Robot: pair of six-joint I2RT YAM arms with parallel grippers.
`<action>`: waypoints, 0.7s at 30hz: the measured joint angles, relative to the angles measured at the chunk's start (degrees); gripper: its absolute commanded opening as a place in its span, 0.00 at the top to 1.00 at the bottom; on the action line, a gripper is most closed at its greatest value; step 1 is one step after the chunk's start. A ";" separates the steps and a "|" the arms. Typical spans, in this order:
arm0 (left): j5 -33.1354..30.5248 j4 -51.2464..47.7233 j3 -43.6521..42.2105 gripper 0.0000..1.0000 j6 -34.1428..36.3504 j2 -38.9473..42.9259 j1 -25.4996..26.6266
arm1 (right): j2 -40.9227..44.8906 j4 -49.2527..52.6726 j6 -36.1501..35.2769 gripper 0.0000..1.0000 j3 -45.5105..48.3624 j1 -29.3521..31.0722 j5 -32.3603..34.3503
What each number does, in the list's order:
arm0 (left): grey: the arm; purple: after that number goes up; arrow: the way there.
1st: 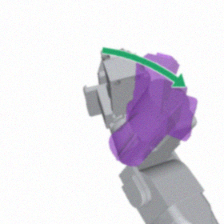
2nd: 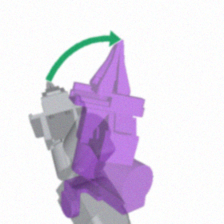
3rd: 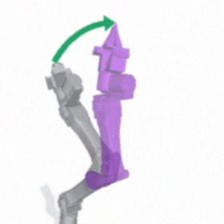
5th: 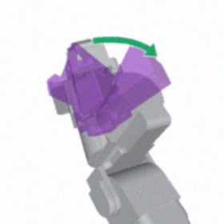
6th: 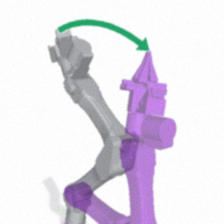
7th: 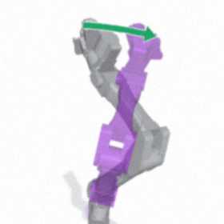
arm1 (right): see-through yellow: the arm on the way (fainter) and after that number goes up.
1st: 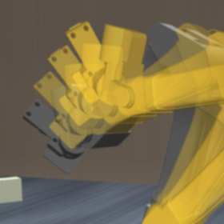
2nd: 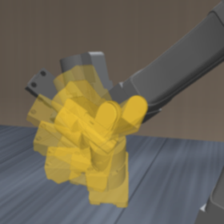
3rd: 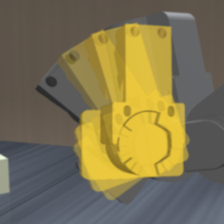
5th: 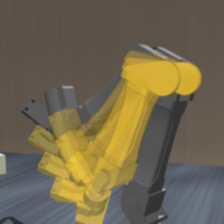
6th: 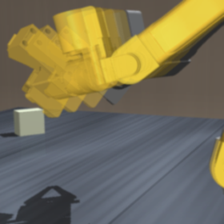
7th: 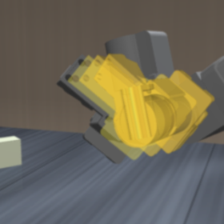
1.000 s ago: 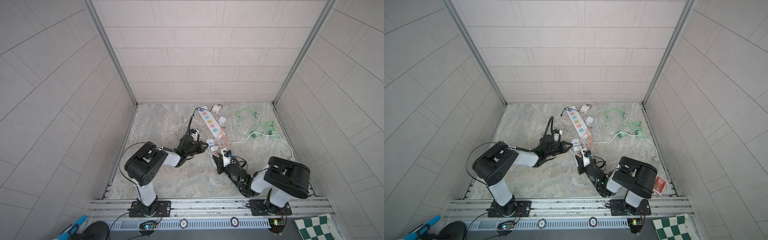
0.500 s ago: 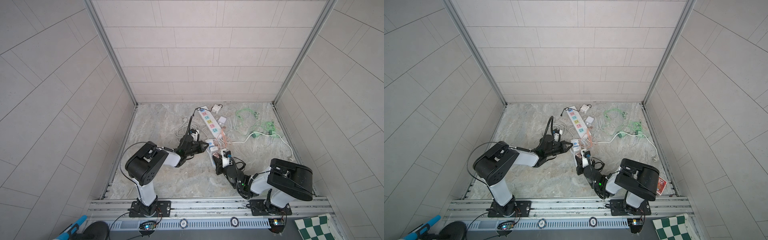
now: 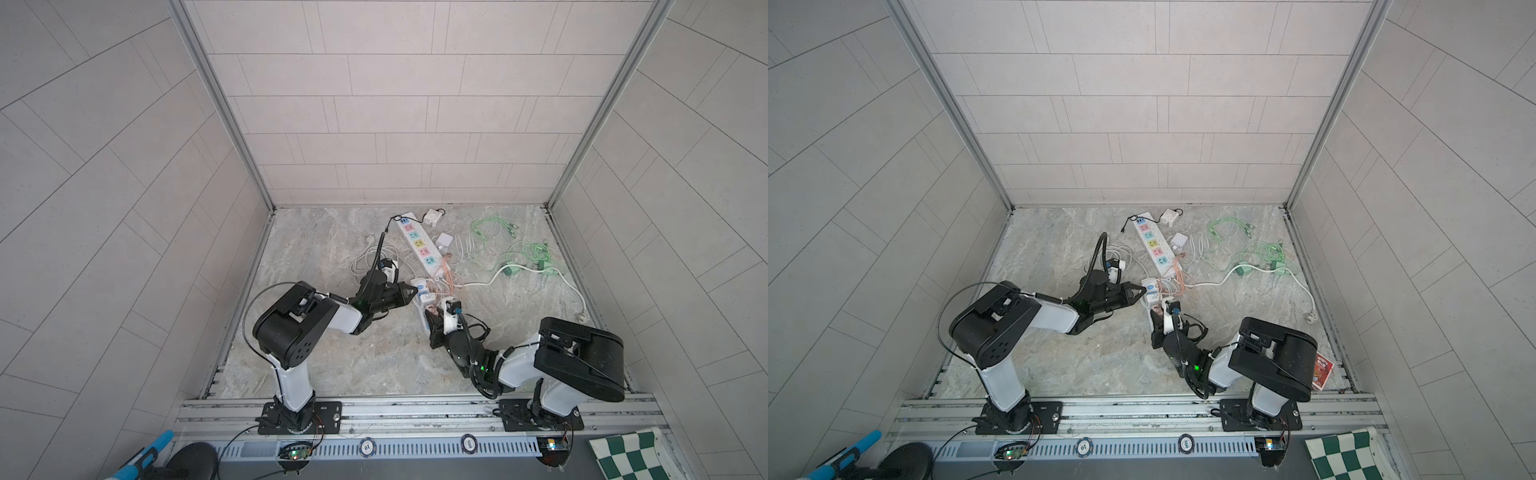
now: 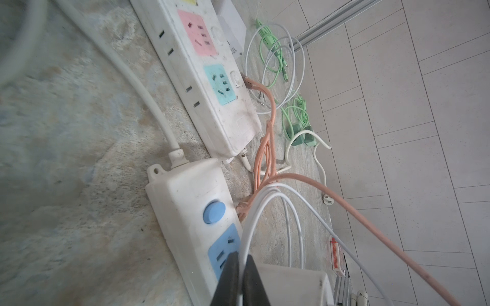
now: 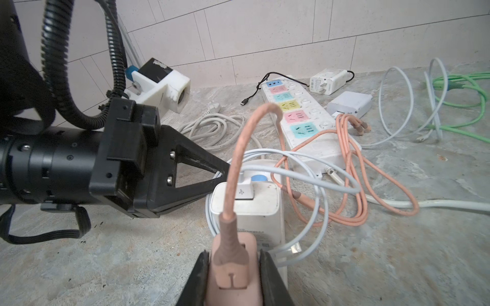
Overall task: Insert the plug
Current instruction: 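Push the pink charger down into the blue socket with the right gripper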
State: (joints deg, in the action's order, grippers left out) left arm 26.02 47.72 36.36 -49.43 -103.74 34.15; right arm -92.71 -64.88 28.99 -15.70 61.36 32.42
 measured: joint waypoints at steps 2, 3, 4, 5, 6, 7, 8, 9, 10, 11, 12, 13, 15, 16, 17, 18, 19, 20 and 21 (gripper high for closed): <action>0.13 0.24 0.00 0.93 -0.11 -0.33 0.00 | 0.02 1.18 0.55 1.00 -0.63 0.26 0.39; 0.15 0.42 0.00 0.93 -0.13 -0.46 0.00 | 0.13 1.99 0.90 1.00 -1.05 0.42 0.70; 0.22 0.48 0.02 0.93 -0.17 -0.59 0.00 | 0.37 3.10 1.22 1.00 -1.46 0.66 1.11; 0.28 0.48 0.02 0.93 -0.22 -0.66 0.00 | 0.70 4.20 1.44 1.00 -1.73 0.90 1.53; 0.35 0.48 0.04 0.93 -0.28 -0.70 0.00 | 1.27 5.62 1.77 1.00 -1.99 1.18 1.90; 0.42 0.50 0.04 0.93 -0.31 -0.70 0.00 | 1.81 6.88 2.14 1.00 -2.12 1.38 2.12; 0.48 0.50 0.04 0.93 -0.31 -0.70 0.00 | 2.27 7.82 2.54 1.00 -2.19 1.55 2.29; 0.55 0.50 0.04 0.93 -0.31 -0.70 0.00 | 2.71 8.70 2.97 1.00 -2.19 1.70 2.54; 0.57 0.50 0.04 0.93 -0.33 -0.70 0.00 | 3.06 9.53 3.45 1.00 -2.23 1.81 2.69; 0.61 0.50 0.04 0.93 -0.42 -0.70 0.00 | 3.23 10.05 3.87 1.00 -2.32 1.90 2.84; 0.63 0.52 0.04 0.94 -0.55 -0.70 0.00 | 3.28 10.45 4.31 1.00 -2.40 1.99 3.02; 0.66 0.55 0.04 0.94 -0.66 -0.70 0.00 | 3.28 10.80 4.68 1.00 -2.56 2.01 3.15; 0.74 0.70 0.04 0.94 -0.76 -0.72 0.00 | 3.26 11.80 5.18 1.00 -3.17 2.12 3.58; 0.76 0.81 0.04 0.94 -0.76 -0.72 0.00 | 3.17 12.37 5.40 1.00 -3.52 2.23 3.85; 0.81 0.92 0.04 0.94 -0.79 -0.72 0.00 | 3.02 12.50 5.55 1.00 -3.72 2.32 4.04; 0.85 1.03 0.04 0.94 -0.83 -0.72 0.00 | 2.62 12.41 5.62 1.00 -3.89 2.40 4.37; 0.87 1.11 0.04 0.94 -0.94 -0.72 0.00 | 2.16 12.17 5.70 1.00 -4.11 2.49 4.68; 0.92 1.18 0.04 0.94 -0.98 -0.72 0.00 | 1.62 11.96 5.77 1.00 -4.39 2.64 5.03; 0.92 1.29 0.04 0.94 -0.98 -0.72 0.00 | 0.92 11.65 5.73 1.00 -4.83 2.84 5.55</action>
State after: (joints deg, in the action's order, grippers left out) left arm 26.94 49.01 36.40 -50.41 -104.47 34.15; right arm -91.79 -53.23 34.72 -20.53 64.20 37.98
